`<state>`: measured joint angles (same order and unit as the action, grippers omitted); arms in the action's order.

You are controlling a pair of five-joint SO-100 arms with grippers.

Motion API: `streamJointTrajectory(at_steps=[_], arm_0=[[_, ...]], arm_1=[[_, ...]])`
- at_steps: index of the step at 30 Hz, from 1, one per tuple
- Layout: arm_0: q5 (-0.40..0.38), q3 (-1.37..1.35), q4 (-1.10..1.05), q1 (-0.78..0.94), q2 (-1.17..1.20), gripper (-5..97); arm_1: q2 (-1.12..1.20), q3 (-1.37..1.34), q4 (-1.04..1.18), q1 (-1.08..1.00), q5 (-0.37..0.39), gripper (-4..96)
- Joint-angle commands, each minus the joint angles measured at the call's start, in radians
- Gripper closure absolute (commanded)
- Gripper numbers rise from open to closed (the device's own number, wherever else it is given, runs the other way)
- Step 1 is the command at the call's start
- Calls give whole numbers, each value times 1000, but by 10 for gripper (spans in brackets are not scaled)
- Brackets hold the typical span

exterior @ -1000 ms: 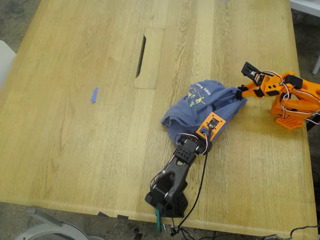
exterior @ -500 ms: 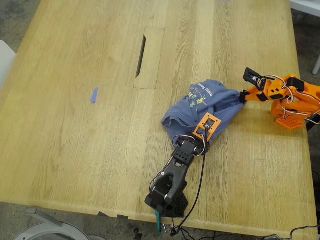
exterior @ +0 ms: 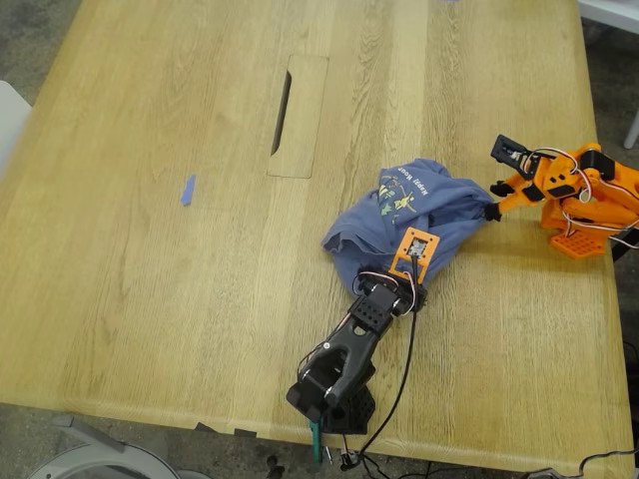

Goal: Fold a T-shirt

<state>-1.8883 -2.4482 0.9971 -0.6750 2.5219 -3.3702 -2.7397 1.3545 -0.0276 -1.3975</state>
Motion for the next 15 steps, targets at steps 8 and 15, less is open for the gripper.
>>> streamJointTrajectory(at_steps=[8,15], arm_0=[[-245,86,-14,-166,25,381],[-238,135,-29,-267,0,385]], arm_1=[[8,130,89,69,12,550],[46,189,78,60,6,552]])
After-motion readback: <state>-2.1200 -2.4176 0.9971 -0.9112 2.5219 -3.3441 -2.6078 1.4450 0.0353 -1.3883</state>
